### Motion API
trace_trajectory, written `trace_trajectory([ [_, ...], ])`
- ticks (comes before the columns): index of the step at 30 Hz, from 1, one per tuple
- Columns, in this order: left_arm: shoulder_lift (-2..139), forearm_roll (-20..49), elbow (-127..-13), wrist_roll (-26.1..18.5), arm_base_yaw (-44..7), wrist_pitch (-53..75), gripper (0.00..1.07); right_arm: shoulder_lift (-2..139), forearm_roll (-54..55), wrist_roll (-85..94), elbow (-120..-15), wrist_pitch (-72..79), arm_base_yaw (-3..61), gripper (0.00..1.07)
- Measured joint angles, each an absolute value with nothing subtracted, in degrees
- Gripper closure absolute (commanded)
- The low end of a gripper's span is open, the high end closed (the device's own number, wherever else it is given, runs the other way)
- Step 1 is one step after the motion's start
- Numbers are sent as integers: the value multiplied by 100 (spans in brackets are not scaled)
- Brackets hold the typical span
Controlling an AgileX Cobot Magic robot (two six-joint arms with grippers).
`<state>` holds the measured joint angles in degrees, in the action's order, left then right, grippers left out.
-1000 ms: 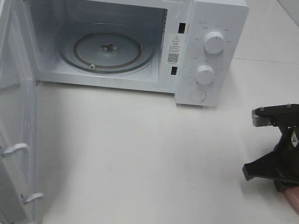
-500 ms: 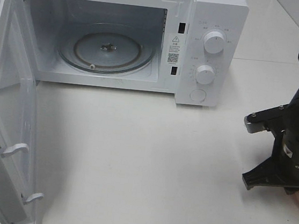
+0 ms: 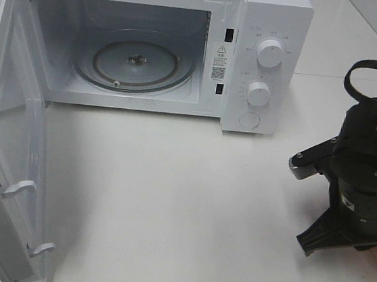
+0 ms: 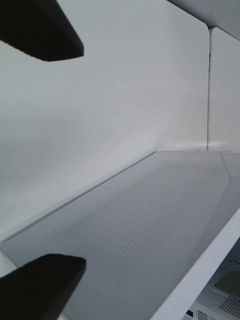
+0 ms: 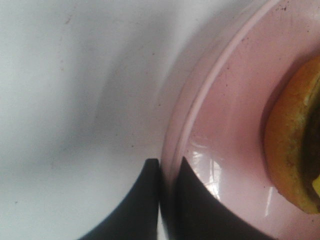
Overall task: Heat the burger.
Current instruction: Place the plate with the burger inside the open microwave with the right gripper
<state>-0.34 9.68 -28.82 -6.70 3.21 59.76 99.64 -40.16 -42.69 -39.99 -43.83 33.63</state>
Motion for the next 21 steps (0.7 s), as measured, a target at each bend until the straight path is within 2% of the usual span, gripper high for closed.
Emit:
trace_trajectory([
  [10,-34,968,-2882,-670,321,5976,9,9276,-4011,-4303,-3988,-4773,4108,107],
  [21,-34,968,-2882,-670,321,5976,9,8514,-4005,-4206,-3633,-5271,4624,107],
])
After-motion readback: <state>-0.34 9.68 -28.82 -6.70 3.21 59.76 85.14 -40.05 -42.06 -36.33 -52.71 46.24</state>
